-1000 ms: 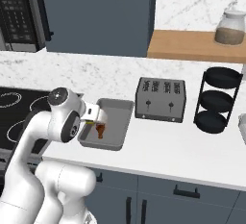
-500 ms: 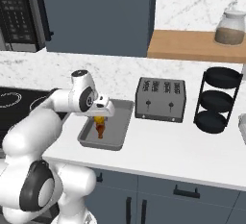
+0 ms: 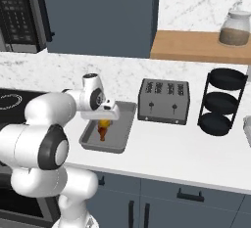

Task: Place one lemon and one chicken drumstick in each tupperware on the nearby counter, to pack two identical lunches.

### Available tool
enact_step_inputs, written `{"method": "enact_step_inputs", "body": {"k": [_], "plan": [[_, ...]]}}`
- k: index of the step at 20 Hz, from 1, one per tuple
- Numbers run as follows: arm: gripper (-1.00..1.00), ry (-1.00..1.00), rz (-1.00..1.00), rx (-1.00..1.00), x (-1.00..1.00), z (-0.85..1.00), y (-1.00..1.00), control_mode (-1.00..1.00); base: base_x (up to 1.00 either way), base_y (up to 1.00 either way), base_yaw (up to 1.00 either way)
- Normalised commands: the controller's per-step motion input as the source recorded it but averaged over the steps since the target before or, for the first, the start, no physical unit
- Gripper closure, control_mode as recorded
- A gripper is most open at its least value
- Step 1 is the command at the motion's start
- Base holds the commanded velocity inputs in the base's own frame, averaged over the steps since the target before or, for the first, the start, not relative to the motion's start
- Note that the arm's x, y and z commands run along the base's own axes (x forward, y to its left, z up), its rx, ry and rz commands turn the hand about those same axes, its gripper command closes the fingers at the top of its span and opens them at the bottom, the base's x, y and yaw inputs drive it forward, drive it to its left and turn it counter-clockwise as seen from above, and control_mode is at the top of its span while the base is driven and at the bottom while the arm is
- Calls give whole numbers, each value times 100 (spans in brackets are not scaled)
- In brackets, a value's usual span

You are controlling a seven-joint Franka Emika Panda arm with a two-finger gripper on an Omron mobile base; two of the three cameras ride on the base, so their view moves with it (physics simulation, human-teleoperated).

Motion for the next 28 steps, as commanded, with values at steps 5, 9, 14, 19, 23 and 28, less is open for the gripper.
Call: {"method": "enact_step_inputs", "body": {"k": [5,9,14,19,23,28], "plan": [[100,-13,6,0,35,-18,-8,-100,0,0,0],[100,-1,7,0,39,-14,-29,-100,0,0,0],[100,0,6,0,27,-23,-11,-100,0,0,0],[100,-1,4,0,8,-48,0,-100,0,0,0],[100,0,1,0,1,-1,0,-100,0,0,0],[-100,0,0,0,0,0,0,-100,0,0,0]]}}
